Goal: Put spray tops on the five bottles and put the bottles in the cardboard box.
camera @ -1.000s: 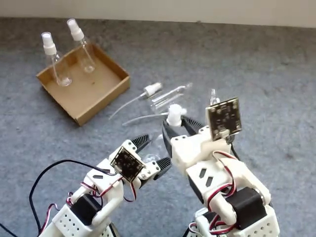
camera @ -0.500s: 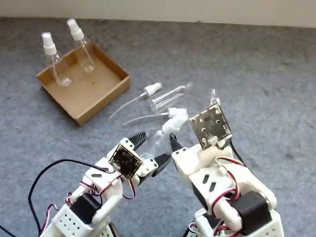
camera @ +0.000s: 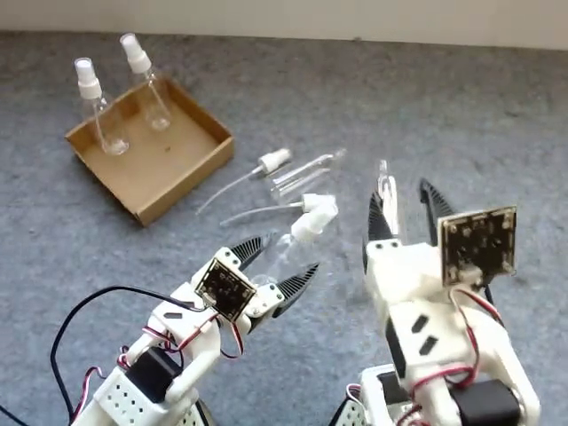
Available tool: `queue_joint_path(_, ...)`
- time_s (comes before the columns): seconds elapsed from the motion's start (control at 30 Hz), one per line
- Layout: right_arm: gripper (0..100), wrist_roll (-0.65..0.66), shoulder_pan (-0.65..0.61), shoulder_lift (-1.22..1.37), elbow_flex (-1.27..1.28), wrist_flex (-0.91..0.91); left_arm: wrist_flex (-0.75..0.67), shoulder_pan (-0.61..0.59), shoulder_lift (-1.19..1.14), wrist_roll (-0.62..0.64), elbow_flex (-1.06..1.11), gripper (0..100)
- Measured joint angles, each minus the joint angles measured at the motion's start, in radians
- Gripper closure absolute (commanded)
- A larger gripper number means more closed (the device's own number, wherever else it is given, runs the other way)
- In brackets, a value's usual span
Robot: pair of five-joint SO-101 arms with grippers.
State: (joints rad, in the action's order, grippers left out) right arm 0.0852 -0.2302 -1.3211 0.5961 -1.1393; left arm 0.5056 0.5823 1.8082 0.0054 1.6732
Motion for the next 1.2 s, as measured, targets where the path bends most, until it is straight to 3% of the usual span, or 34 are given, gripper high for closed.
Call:
queue_joint_path(0.23, 99.3, 0.025, 0.044, 0.012, 0.328, 0.278, 0.0, 0.0, 0.0, 0.0, 0.0, 87)
queue_joint_path(0.43, 99.3, 0.097, 0.044, 0.014, 0.459, 0.348, 0.0, -0.002, 0.0, 0.0, 0.0, 87)
queue_joint_path(0.8, 99.3, 0.107, -0.141, 0.014, 0.385, 0.279, 0.0, -0.002, 0.0, 0.003, 0.0, 87)
queue_joint_path(1.0, 99.3, 0.107, -0.175, 0.014, 0.292, 0.123, 0.0, -0.002, 0.0, 0.0, 0.0, 87)
queue_joint_path(1.2, 99.3, 0.107, -0.193, 0.006, 0.259, 0.084, 0.0, -0.011, 0.0, 0.002, 0.0, 87)
